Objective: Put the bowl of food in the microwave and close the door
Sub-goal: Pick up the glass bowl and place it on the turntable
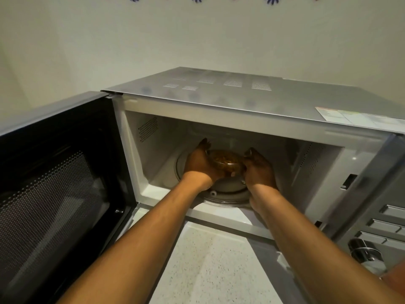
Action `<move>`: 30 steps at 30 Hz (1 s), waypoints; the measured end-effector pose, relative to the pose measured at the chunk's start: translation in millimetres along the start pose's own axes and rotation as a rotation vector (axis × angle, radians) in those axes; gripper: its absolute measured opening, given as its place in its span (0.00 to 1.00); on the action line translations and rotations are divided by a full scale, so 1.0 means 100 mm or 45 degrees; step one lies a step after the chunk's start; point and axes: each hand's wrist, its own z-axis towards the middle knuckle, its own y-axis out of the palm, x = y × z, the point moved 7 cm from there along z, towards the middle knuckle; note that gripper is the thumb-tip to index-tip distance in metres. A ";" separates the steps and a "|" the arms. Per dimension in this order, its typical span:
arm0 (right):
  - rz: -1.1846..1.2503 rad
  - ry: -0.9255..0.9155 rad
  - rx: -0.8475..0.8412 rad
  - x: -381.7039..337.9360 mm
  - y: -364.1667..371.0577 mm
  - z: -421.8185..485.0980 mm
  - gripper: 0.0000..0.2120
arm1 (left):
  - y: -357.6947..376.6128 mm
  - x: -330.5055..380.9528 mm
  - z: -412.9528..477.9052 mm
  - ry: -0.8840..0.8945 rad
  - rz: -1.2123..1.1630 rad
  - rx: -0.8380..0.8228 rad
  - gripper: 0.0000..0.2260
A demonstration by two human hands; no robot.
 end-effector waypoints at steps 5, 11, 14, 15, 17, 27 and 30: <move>-0.040 -0.058 -0.052 0.01 0.00 0.07 0.11 | 0.04 -0.08 0.08 -0.019 0.017 -0.019 0.43; -0.014 -0.034 -0.047 0.03 -0.01 0.09 0.12 | 0.05 -0.10 0.14 0.020 0.102 -0.022 0.44; -0.048 -0.031 -0.055 0.02 0.00 0.09 0.13 | 0.06 -0.10 0.14 0.001 0.072 -0.044 0.44; -0.062 -0.031 -0.058 0.02 0.00 0.09 0.13 | 0.06 -0.09 0.14 0.015 0.105 -0.045 0.44; -0.102 -0.017 -0.061 0.02 0.00 0.10 0.14 | 0.05 -0.06 0.14 0.062 0.221 -0.039 0.46; -0.290 -0.075 -0.008 -0.10 -0.07 -0.19 0.17 | -0.02 -0.10 -0.41 -0.031 0.196 0.119 0.16; -0.170 -0.090 -0.040 -0.10 -0.19 -0.49 0.11 | -0.01 0.06 -0.76 0.112 0.148 0.169 0.15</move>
